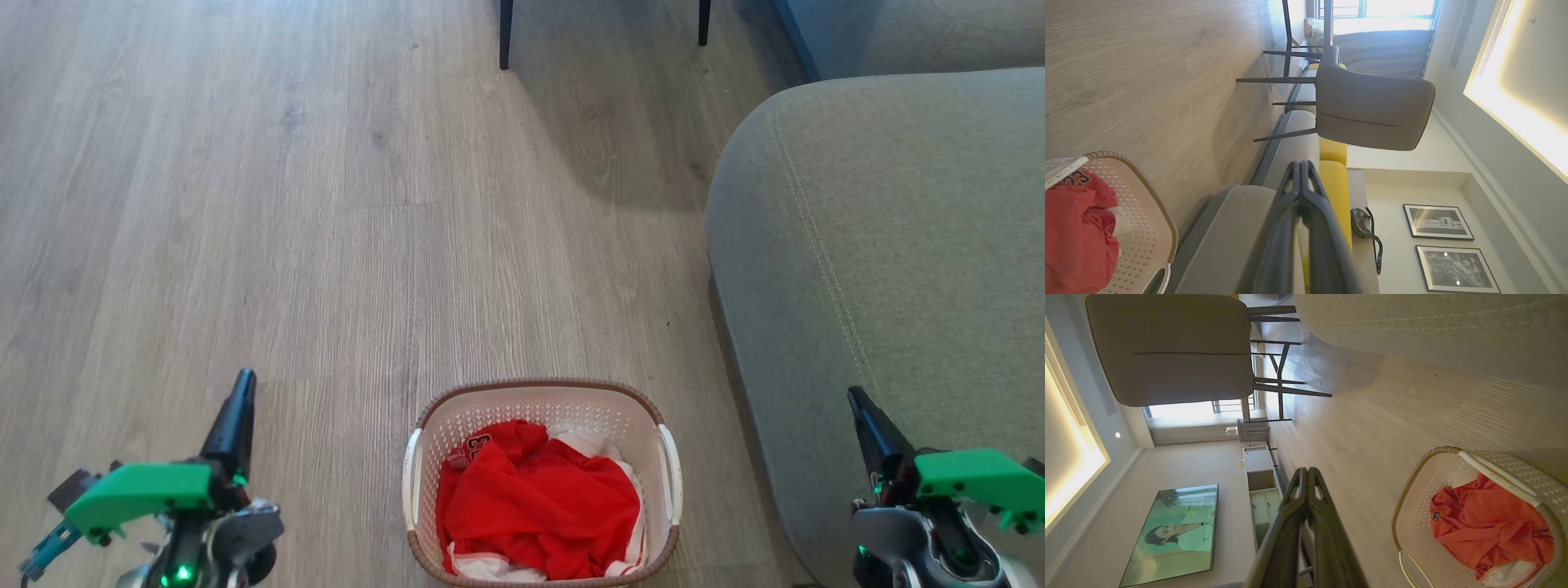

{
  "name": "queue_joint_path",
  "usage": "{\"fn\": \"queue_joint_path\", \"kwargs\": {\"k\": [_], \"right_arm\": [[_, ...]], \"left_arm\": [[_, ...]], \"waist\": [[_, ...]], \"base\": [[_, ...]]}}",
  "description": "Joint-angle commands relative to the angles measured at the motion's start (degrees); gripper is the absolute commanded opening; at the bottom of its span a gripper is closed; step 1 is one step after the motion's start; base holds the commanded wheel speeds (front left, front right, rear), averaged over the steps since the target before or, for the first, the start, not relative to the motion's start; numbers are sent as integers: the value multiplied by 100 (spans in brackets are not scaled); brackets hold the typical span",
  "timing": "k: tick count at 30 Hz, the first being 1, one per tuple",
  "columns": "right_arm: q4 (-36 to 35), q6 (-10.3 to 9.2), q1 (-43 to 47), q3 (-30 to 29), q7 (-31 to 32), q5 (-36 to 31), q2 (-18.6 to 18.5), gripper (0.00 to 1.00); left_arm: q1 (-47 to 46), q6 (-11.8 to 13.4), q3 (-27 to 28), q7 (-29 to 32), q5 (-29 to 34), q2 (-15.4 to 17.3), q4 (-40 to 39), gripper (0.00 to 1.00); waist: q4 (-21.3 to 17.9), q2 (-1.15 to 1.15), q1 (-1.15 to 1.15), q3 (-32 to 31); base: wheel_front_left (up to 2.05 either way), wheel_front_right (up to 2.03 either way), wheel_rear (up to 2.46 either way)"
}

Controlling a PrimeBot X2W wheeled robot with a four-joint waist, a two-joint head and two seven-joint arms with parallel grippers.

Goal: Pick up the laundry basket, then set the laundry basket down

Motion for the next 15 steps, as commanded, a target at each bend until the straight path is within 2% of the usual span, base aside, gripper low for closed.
{"fn": "queue_joint_path", "kwargs": {"k": [1,15], "right_arm": [[-169,41,-358,74,71,189,-77,0],[-165,41,-363,40,104,200,-57,0]], "left_arm": [[-338,-76,281,58,-185,80,-166,0],[-343,-81,326,95,-194,56,-163,0]], "waist": [[-1,0,0,-2],[-2,0,0,-3]], "base": [[0,0,0],[0,0,0]]}}
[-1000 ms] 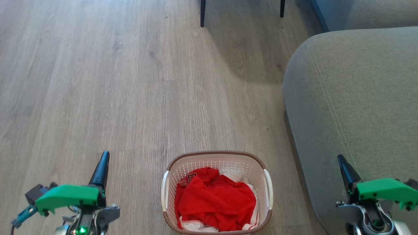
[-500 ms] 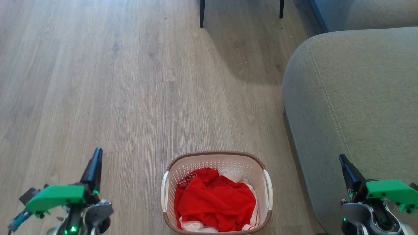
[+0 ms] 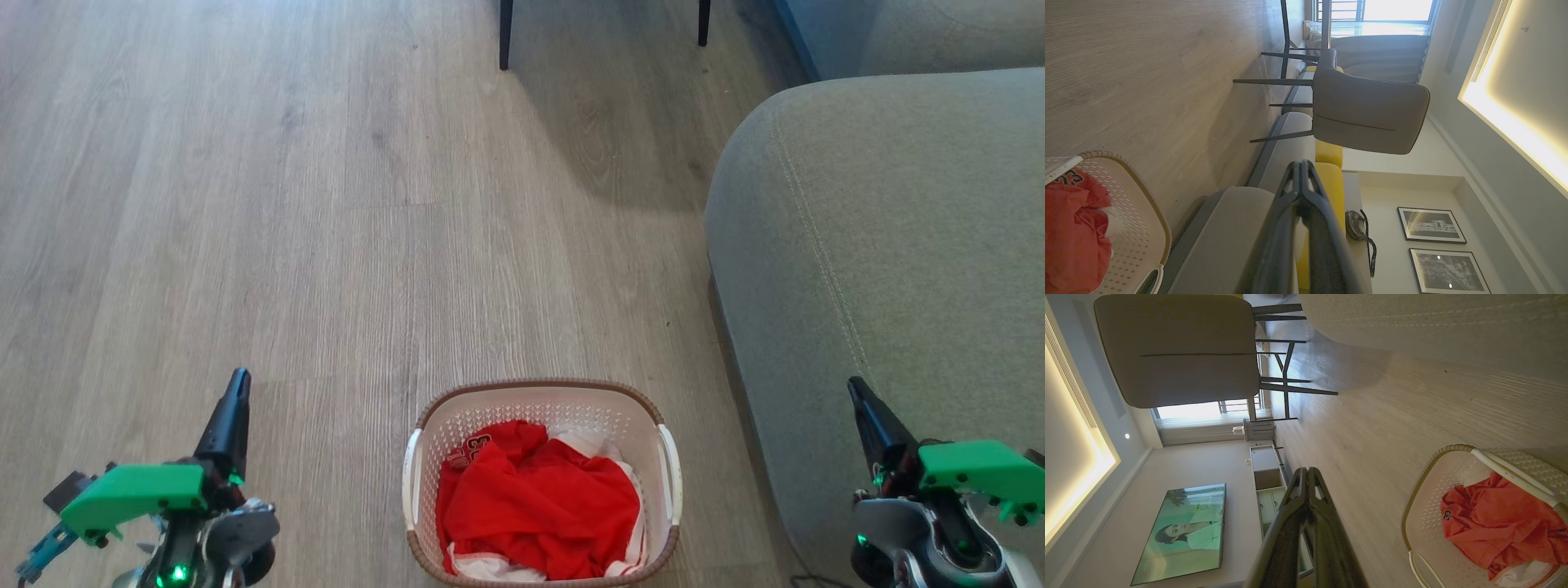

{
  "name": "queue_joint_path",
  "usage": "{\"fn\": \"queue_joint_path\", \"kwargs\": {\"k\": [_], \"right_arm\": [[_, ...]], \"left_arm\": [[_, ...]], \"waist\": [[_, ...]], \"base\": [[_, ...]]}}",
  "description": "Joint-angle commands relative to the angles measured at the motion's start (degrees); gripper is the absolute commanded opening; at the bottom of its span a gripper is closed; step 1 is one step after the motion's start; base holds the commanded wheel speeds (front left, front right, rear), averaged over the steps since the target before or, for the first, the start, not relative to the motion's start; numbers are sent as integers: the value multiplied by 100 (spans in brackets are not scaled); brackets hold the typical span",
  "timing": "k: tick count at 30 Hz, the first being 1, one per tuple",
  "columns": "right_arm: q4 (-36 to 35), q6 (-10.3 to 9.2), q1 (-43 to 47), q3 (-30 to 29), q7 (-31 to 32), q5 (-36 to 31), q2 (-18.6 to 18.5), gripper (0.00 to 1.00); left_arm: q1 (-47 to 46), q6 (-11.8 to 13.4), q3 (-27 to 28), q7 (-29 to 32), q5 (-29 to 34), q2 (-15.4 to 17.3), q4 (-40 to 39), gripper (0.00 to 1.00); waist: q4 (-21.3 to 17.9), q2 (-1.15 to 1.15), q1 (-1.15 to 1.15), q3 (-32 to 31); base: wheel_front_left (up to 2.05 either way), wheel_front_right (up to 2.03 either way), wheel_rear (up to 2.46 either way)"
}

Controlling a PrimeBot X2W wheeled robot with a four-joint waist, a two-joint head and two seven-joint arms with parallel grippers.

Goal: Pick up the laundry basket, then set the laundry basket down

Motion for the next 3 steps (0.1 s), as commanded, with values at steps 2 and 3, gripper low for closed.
{"fn": "queue_joint_path", "kwargs": {"k": [2,3], "right_arm": [[-186,41,-261,80,31,8,-57,0],[-186,41,-262,78,33,6,-55,0]], "left_arm": [[-340,-40,217,44,13,62,-170,0],[-340,-40,220,46,15,60,-170,0]], "waist": [[0,0,0,0],[0,0,0,0]], "base": [[0,0,0],[0,0,0]]}}
